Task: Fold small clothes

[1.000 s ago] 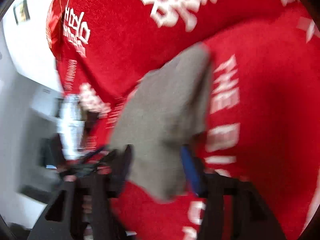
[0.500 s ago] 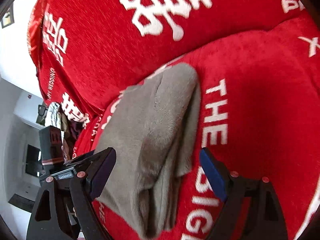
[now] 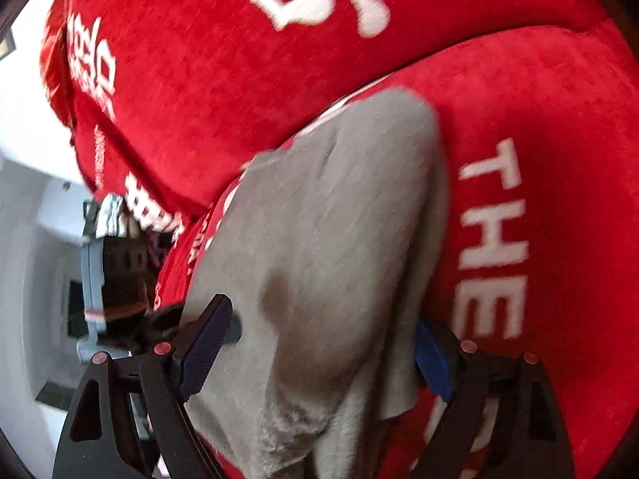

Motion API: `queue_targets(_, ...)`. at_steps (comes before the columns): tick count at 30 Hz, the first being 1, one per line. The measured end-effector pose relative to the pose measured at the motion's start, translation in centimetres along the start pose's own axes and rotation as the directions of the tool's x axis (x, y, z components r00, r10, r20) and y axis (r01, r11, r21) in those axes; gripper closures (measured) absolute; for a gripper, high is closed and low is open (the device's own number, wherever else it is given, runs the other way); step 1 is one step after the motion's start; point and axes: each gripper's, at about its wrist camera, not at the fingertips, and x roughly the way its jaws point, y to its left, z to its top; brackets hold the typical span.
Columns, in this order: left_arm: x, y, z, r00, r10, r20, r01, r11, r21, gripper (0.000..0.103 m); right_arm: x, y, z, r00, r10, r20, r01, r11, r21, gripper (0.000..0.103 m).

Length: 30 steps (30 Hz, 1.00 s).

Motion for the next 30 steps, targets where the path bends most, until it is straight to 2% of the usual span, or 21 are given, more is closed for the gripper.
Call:
queue_targets(2,0.1,-0.2,0.1,1.000,0.006,0.008,-0.006,1.000,0.005,0.001,0.3,-0.1,0.0,1.000,-0.022,0.009,0.022,1.000,0.006,0.028)
queue_targets(4,0.3,-0.4,0.6,1.000,0.020,0.016,-0.019,1.000,-0.002,0.003,0.2,-1.1,0.4,1.000,-0.023,0.004,0.023,0.999,0.045,0.053)
queue_targets(6,0.0,-0.5,0.6,0.999,0.029,0.033,-0.029,1.000,0.001,0.017,0.2,-1.1,0.6,1.000,-0.029,0.000,0.029,0.998,0.050,0.058)
queue_targets(7,-0.2,-0.5,0.6,0.999,0.028,0.042,-0.028,1.000,0.006,0.019,0.2,-0.7,0.5,0.999,-0.050,0.003,0.050,0.998,0.025,0.060)
queue_targets(12,-1.1,-1.5,0.3,0.994,0.072,0.085,-0.079,0.994,0.080,0.043,-0.2,1.7,0.3,0.992,-0.125,0.036,0.127,0.990,-0.057,0.064)
queue_targets(15,-1.7,-2.3,0.3,0.990,0.097,0.107,-0.108,0.988,0.107,0.051,-0.5,2.9,0.4,0.987,-0.154,0.047,0.158,0.984,-0.083,0.065)
queue_targets(22,-2.9,-3.1,-0.4,0.984,0.125,0.125,-0.141,0.982,0.127,0.053,-1.5,6.5,0.2,0.977,-0.198,0.075,0.208,0.966,-0.156,0.066)
queue_targets(30,-4.9,-3.5,-2.9,0.974,0.154,0.165,-0.177,0.975,0.132,0.053,-1.6,9.2,-1.6,0.977,-0.195,0.087,0.208,0.962,-0.178,0.066)
